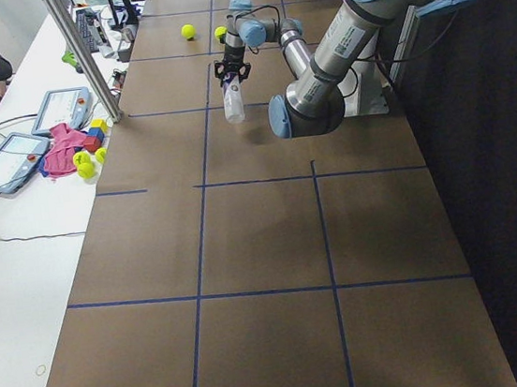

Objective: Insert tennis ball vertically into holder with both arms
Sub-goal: 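Grasp the can with the left gripper and tilt it upright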

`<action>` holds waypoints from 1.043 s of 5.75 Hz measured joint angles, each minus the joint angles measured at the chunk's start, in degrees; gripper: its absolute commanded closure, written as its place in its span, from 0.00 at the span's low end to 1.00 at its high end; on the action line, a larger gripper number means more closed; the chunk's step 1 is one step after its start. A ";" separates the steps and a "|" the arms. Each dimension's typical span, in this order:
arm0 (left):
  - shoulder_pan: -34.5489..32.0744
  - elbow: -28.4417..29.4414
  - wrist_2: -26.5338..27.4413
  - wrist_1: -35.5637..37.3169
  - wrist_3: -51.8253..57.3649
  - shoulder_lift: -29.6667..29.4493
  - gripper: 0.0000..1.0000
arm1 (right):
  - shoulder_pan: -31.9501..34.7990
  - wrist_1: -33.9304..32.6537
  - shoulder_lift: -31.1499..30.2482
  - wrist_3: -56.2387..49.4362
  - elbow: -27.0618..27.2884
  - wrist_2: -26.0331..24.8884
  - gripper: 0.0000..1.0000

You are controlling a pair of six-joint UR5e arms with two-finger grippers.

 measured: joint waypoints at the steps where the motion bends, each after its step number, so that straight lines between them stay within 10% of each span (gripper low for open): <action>1: -0.63 -3.72 -0.91 -2.67 -1.89 0.49 0.37 | 0.00 0.00 0.07 0.00 0.01 0.00 0.00; 6: -3.95 -15.31 -9.80 -48.71 -21.07 19.06 0.36 | 0.00 0.00 0.20 0.00 0.08 -0.04 0.00</action>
